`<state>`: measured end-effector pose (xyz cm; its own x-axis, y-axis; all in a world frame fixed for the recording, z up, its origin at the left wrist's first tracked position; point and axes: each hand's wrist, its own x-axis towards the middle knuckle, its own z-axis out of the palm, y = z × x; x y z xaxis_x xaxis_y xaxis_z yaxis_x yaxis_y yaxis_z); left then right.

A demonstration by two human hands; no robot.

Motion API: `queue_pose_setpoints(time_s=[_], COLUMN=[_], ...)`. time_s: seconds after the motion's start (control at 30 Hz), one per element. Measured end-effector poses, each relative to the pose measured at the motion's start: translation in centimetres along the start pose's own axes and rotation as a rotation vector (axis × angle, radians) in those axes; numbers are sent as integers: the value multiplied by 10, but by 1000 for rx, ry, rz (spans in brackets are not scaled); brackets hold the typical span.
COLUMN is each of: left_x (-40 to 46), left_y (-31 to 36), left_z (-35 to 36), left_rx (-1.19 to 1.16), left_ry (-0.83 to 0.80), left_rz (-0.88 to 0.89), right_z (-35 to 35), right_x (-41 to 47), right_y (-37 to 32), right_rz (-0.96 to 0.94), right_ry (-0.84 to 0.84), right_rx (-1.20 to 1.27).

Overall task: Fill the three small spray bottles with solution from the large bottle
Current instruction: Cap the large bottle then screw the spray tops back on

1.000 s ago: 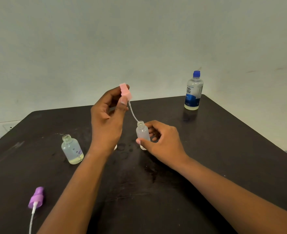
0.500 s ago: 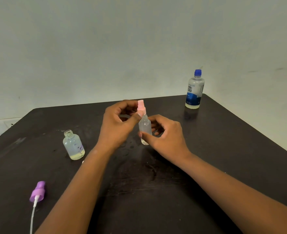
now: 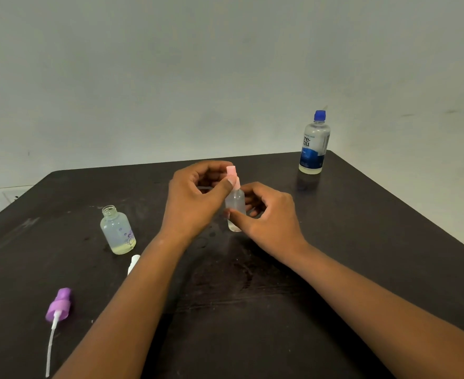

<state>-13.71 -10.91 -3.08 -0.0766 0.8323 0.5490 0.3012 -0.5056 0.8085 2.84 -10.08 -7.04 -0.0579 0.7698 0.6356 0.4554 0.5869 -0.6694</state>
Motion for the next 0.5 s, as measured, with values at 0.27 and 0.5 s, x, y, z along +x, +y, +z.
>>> queue_pose_setpoints(time_s=[0.27, 0.5], left_x=[-4, -6], left_y=[0, 4], left_z=[4, 7], left_rx=[51, 2], left_ry=[-50, -76], left_rz=[3, 8], right_z=[2, 2], right_x=[0, 0], right_y=[0, 0], right_rz=[-43, -42], right_ry=[2, -2], right_rx=[-24, -8])
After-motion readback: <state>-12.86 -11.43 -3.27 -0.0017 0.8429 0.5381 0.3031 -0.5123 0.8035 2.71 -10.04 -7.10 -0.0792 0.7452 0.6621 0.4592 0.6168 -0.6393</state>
